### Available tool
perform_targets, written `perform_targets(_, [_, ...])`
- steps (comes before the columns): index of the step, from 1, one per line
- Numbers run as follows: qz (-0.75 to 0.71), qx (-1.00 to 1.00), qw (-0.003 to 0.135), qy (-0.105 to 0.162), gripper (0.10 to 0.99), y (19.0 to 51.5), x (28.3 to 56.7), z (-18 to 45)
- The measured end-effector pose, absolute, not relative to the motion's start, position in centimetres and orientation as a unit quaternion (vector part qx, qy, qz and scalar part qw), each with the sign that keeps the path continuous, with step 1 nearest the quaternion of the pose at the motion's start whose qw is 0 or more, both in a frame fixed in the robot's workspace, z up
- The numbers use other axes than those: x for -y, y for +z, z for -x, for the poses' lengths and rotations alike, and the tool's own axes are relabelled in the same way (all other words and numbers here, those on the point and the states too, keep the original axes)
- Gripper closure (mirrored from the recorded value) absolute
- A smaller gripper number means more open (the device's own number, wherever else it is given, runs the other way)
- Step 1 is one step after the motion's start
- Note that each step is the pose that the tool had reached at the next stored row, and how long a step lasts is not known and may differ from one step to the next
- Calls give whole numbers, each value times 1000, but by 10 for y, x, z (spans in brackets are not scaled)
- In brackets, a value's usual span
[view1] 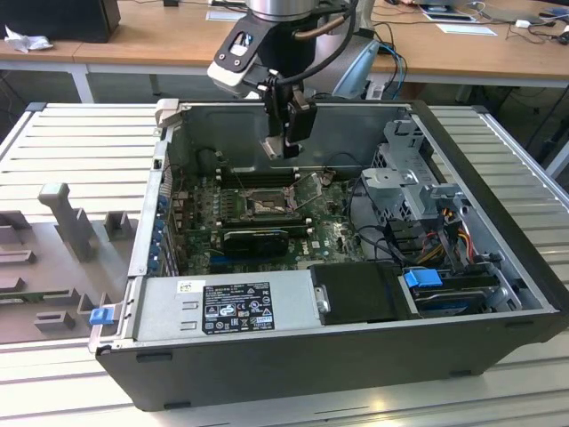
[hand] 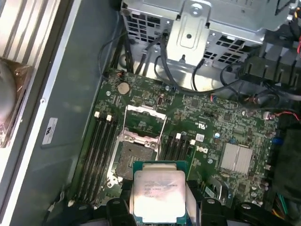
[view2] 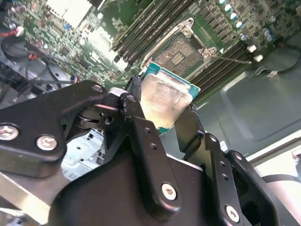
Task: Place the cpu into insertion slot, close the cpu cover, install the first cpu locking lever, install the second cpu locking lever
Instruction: 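Place the cpu into insertion slot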
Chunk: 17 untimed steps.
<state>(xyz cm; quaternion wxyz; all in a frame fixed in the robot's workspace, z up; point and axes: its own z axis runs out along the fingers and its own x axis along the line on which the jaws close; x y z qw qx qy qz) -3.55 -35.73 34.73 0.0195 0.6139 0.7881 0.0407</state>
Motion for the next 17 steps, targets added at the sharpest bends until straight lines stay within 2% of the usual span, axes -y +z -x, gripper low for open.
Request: perform_targets(17, [-691, -721, 20, 35, 561, 325, 357, 36])
